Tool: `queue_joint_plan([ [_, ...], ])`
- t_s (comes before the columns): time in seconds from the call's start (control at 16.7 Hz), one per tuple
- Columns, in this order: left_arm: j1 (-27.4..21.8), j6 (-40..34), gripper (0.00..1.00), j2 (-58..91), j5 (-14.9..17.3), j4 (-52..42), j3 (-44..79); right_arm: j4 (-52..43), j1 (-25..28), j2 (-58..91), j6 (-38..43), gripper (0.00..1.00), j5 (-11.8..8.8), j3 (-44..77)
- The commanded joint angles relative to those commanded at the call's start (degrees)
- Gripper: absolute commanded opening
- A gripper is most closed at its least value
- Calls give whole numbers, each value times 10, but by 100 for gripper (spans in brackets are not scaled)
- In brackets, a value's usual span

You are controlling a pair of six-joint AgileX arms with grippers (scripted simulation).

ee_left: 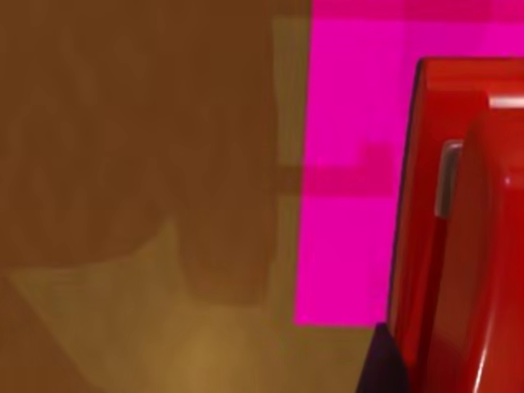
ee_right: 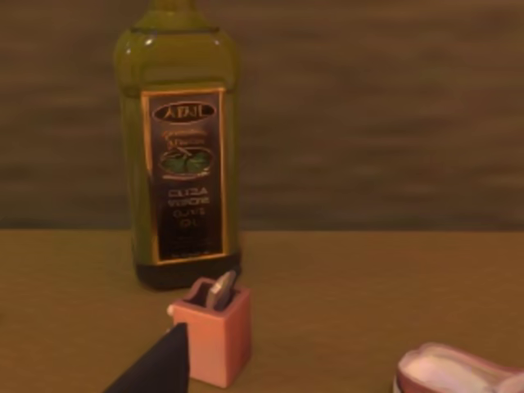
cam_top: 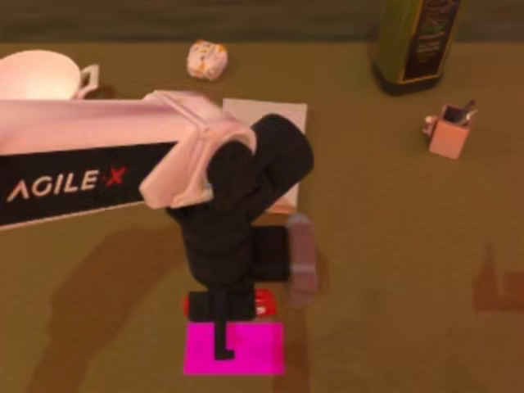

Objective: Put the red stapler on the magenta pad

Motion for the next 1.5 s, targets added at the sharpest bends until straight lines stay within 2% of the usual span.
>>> queue_joint_plan([
  [0.24,-1,0,0,34,0,88,-56,0,0,0,0,100,0,0],
  [0.54,-2,1,0,40,0,99,-64,0,0,0,0,100,0,0],
  [1.32,-2,1,98,40,0,99,-64,0,0,0,0,100,0,0],
  [1.5,-2,1,100,40,0,99,-64,0,0,0,0,100,0,0],
])
